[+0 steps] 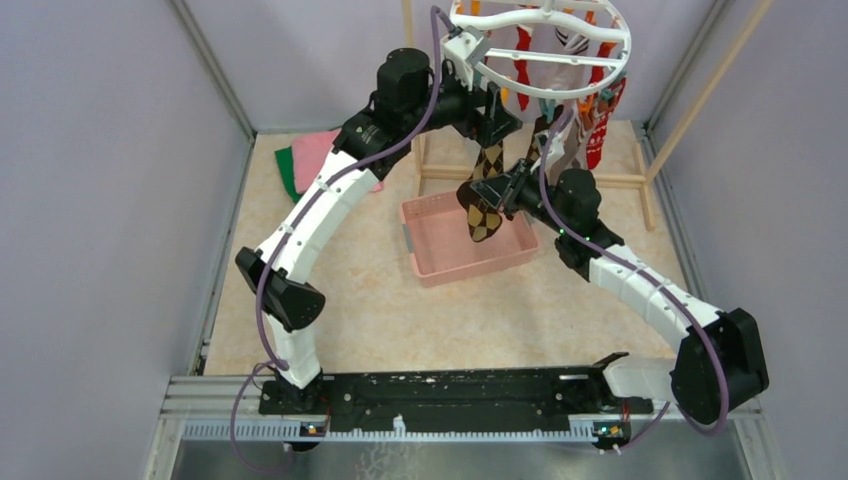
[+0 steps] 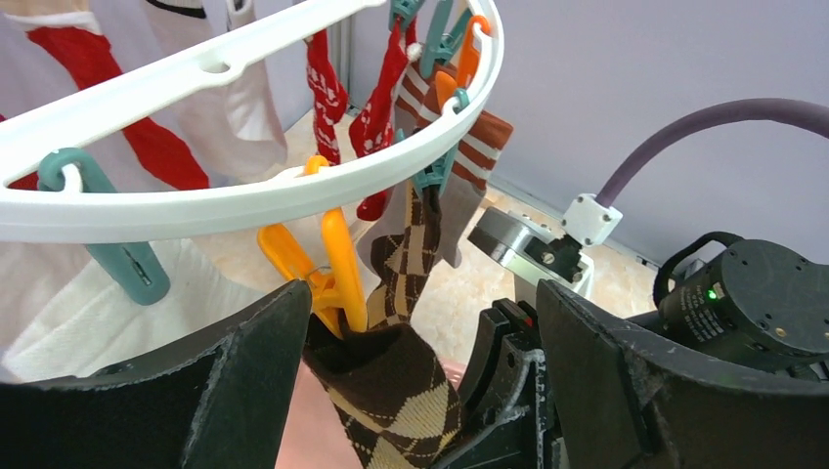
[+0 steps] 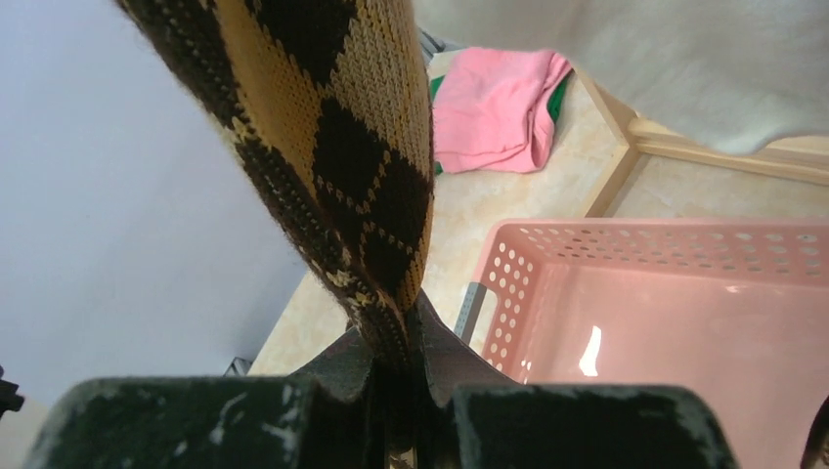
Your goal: Remove the socks clipped to the hanger
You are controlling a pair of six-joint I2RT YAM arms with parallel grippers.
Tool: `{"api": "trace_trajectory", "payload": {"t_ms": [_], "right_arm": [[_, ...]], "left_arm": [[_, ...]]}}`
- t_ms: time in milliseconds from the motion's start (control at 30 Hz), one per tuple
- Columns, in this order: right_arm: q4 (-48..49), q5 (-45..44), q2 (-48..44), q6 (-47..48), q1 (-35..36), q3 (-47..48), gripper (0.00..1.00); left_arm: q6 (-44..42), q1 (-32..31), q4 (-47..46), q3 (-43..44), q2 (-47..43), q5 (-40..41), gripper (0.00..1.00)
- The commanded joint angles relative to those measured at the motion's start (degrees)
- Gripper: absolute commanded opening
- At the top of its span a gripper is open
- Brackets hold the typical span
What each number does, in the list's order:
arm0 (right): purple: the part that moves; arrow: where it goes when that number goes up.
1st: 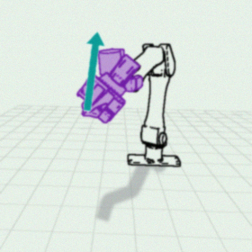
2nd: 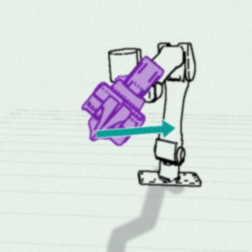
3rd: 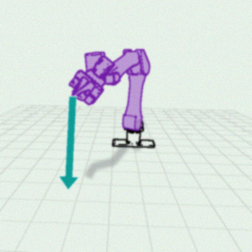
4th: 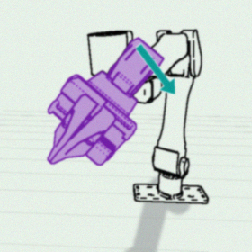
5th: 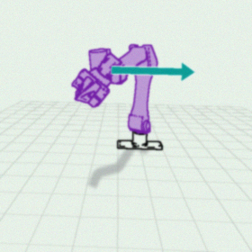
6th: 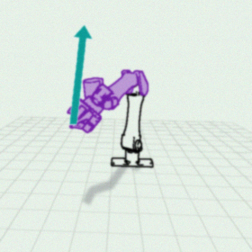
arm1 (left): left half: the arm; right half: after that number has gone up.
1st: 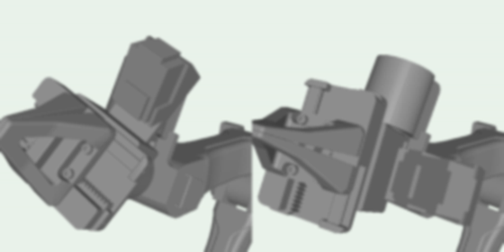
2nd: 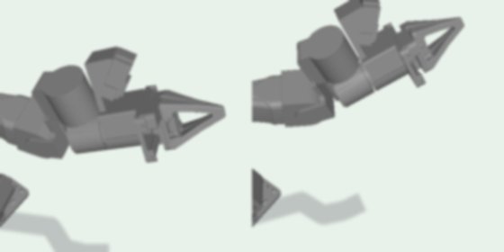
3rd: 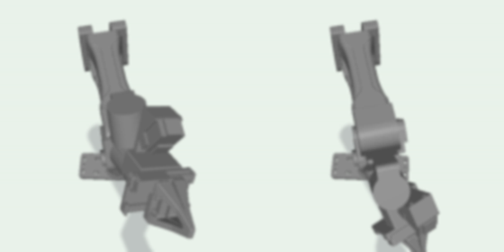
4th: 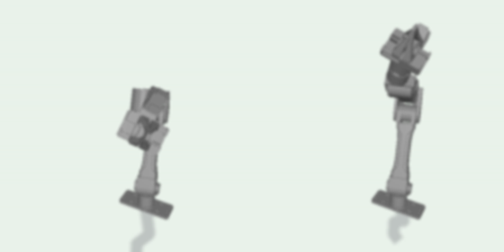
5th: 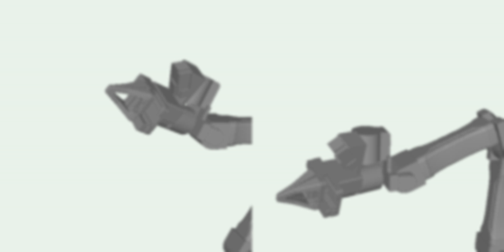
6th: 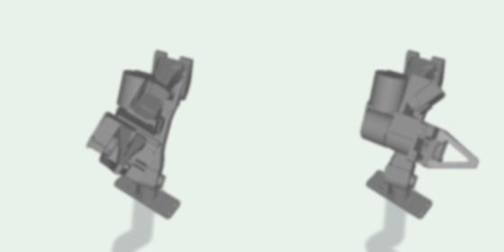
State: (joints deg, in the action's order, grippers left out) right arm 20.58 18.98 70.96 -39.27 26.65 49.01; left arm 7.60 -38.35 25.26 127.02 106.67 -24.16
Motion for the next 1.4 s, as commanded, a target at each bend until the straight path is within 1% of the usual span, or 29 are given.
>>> {"api": "trace_trajectory", "payload": {"t_ms": [0, 167, 333, 700, 1000, 1133, 1267, 1367], "right_arm": [[2.85, 0.37, 0.11, -0.71, 1.33, 3.33, 0.00], [3.13, 0.52, -0.35, -0.98, 1.55, 3.10, 0.00], [2.80, 1.24, -0.74, -1.14, 1.64, 2.79, 0.00], [2.67, 2.08, -1.60, -1.31, 1.65, 2.72, 0.00], [3.42, 2.62, -1.25, -2.03, 1.69, 2.67, 0.00], [3.55, 2.88, -1.22, -2.20, 1.69, 2.80, 0.00], [3.59, 3.15, -1.11, -2.33, 1.80, 2.84, 0.00], [3.59, 3.49, -1.00, -2.48, 1.85, 2.61, 0.00]], "left_arm": [[0.76, -0.15, -3.61, 2.52, 1.38, 1.87, 0.90], [1.44, 0.30, -3.52, 2.33, 1.27, 3.98, 0.88], [3.65, 1.50, -4.17, 2.34, 1.10, 3.37, 0.88], [5.56, 2.66, -2.96, 1.96, 0.08, -0.57, 0.88], [7.25, 2.64, -5.08, 4.55, 4.20, -2.58, 0.88], [8.32, 2.62, -6.11, 6.53, 5.99, -3.33, 0.81], [9.12, 2.63, -7.29, 6.92, 6.35, -3.36, 0.69], [9.72, 2.64, -8.00, 6.68, 6.29, -2.64, 0.62]]}}
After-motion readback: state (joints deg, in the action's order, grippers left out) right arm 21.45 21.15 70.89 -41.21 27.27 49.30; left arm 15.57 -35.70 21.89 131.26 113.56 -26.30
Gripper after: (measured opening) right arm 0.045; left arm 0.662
